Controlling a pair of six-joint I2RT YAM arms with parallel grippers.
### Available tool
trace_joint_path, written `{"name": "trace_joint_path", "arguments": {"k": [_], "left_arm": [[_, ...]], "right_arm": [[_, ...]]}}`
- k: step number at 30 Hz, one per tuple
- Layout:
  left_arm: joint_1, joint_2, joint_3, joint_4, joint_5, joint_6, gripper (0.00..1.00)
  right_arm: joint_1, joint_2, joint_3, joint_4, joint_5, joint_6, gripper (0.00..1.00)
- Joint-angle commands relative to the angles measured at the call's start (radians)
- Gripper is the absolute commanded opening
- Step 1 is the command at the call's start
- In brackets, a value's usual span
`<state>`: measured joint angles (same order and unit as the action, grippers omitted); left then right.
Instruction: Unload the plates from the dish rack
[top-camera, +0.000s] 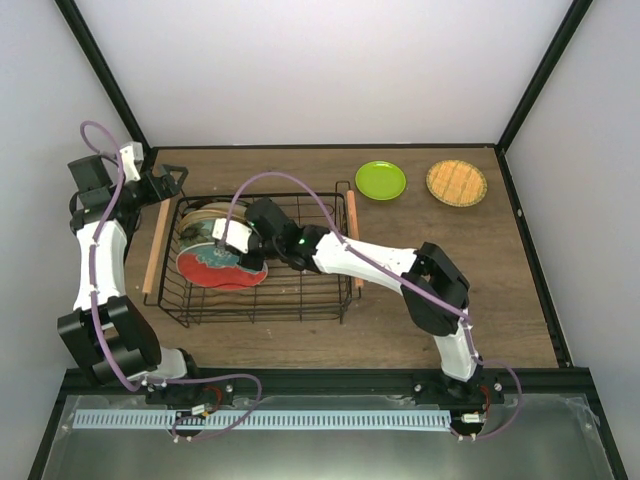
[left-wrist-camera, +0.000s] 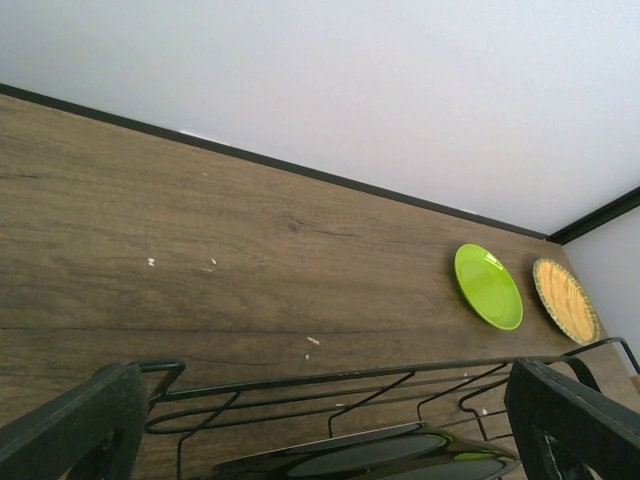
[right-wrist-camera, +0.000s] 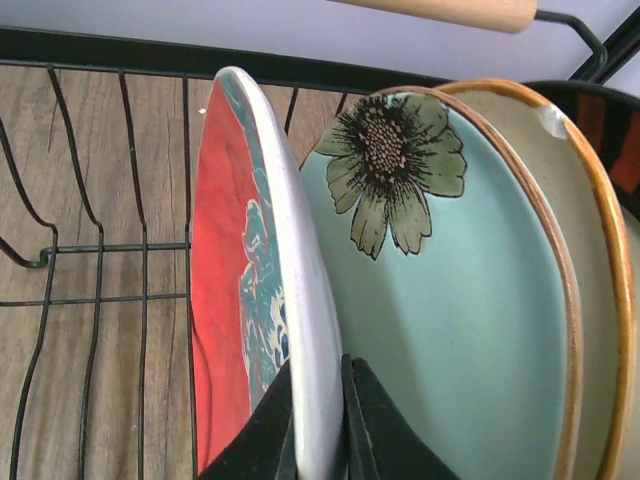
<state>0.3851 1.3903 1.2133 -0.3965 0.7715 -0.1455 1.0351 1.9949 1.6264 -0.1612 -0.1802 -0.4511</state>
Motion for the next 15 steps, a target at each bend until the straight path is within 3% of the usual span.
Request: {"name": "trace_joint_path", "arguments": {"k": [1, 15], "left_arm": [[-0.005, -0.014, -0.014, 0.019, 0.019, 0.018, 1.00], [-0.005, -0.004, -0.011, 0.022, 0.027, 0.008, 1.00]], "right_arm": [[0.034, -0.036, 0.001, 0.076, 0.105, -0.082, 0.01], [0.046, -0.179, 0.114, 0.067, 0.262, -0.203, 0.01]]}}
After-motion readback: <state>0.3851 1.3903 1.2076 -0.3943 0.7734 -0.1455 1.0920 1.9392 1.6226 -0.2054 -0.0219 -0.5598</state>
